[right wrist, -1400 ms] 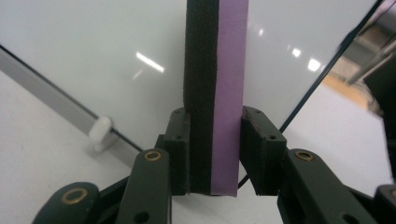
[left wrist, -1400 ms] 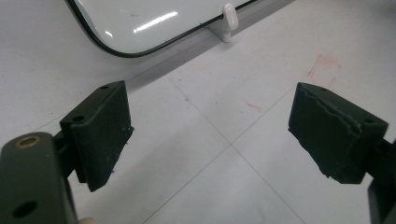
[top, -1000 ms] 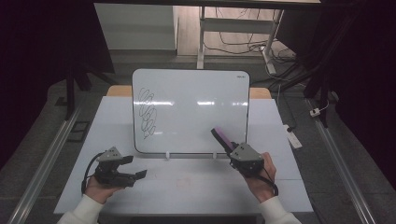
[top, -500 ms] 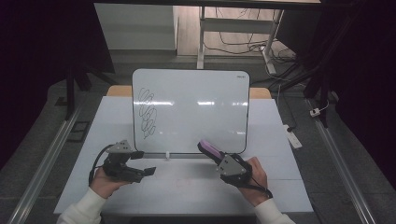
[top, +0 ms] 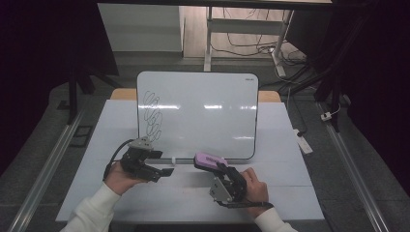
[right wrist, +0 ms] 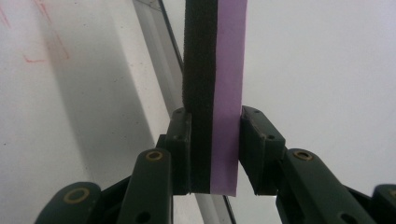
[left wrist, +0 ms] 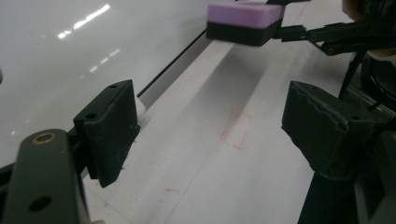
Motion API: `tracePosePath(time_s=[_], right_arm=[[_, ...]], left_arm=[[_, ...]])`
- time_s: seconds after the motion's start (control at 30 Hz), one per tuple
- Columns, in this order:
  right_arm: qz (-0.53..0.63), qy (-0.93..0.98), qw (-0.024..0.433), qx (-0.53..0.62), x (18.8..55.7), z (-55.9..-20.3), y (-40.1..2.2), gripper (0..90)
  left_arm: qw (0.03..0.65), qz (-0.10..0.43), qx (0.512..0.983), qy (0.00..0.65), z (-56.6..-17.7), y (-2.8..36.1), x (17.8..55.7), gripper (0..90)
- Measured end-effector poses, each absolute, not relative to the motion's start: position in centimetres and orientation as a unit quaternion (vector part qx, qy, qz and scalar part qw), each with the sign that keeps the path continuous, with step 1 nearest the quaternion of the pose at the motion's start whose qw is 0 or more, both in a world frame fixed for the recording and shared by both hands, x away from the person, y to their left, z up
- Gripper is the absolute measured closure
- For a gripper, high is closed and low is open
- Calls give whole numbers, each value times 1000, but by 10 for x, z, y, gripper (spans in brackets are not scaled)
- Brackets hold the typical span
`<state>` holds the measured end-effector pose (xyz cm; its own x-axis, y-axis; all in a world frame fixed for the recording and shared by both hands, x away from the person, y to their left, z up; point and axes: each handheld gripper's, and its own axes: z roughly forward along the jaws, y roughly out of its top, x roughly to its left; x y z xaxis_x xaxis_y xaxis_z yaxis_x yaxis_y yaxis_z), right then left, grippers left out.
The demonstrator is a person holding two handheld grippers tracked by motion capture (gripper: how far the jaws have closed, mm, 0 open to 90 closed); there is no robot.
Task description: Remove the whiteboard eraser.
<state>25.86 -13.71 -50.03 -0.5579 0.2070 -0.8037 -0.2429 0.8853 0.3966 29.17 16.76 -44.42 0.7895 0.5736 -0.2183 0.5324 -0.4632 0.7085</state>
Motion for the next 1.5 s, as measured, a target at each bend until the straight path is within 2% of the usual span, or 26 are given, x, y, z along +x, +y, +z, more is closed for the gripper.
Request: tracePosePath(time_s=[0.37, 0.7, 1.1, 1.5], right_arm=[[211, 833, 508, -55, 251, -510, -128, 654], [199, 829, 515, -94, 246, -517, -122, 654], [201, 822, 520, -118, 244, -521, -120, 654], [212, 817, 524, -113, 245, -523, -119, 653]], left_arm=[[372, 3, 883, 285, -434, 137, 311, 215], [340, -10, 907, 249, -429, 109, 328, 239], [260, -56, 946, 184, -428, 75, 354, 262], [220, -57, 962, 152, -424, 58, 361, 277]])
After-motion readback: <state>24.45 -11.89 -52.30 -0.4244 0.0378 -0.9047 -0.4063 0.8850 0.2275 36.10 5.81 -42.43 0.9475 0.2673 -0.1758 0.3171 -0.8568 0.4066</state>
